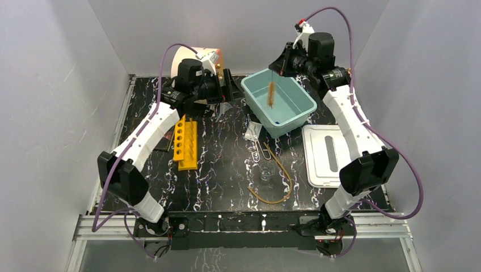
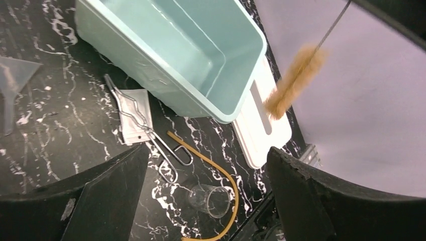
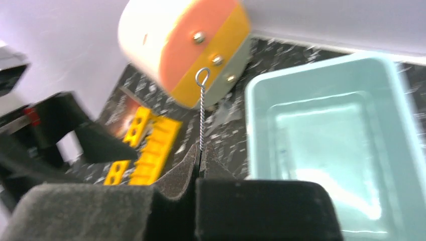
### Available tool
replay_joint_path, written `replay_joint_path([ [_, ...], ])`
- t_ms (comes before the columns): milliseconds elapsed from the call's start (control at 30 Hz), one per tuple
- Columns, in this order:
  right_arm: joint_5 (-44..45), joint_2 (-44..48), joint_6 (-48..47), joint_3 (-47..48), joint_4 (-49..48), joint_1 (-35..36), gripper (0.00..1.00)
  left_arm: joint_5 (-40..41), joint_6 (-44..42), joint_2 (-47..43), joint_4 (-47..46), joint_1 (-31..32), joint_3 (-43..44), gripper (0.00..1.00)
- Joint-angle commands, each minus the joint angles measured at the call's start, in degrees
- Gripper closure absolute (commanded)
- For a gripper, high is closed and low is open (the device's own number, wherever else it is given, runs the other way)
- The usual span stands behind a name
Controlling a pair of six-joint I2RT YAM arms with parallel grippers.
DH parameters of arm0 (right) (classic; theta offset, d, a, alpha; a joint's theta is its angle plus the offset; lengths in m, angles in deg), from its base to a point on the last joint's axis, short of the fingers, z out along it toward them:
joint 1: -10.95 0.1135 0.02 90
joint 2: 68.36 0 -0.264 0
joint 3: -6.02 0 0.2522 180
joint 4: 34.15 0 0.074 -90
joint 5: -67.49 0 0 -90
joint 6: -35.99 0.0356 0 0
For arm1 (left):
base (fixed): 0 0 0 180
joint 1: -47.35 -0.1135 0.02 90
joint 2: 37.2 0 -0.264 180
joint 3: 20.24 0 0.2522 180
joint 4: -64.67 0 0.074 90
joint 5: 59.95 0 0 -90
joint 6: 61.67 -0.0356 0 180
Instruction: Organize the chemistry lab equipment
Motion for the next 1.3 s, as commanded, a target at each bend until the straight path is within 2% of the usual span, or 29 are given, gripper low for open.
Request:
replay_joint_path([
  [0,14.0,-3.0,-12.9,6.5,7.3,-0.8,1.00,5.0,-4.3,-5.0,4.6,0.2,1.3,0.13],
  [200,18.6,-5.8,-16.1,3.8,6.9,-0.8,1.00,9.8,-5.6,-5.8,7.5,0.1,0.5,0.12],
  [733,8.3,-24.2,-18.0,5.2,8.7,-0.7,1.00,11.7,-7.0,-3.4,10.0,0.1,0.6,0.12],
  [833,5.7,-25.2,-17.9,4.8,8.6,-0.7,0.94,11.4,-6.9,-2.7,10.1,0.1,0.7,0.12],
  [1000,6.2,-26.9,-15.7,6.7,10.0,-0.7,0.86,12.6,-7.1,-2.1,10.7,0.1,0.8,0.11],
  [1167,7.0,-26.3,-14.0,9.4,12.1,-0.7,0.69,13.0,-7.3,-1.9,11.0,0.1,0.9,0.11],
  [1267,7.0,-25.0,-13.2,9.6,13.0,-0.7,0.63,13.2,-7.4,-2.1,11.2,0.1,1.1,0.11],
])
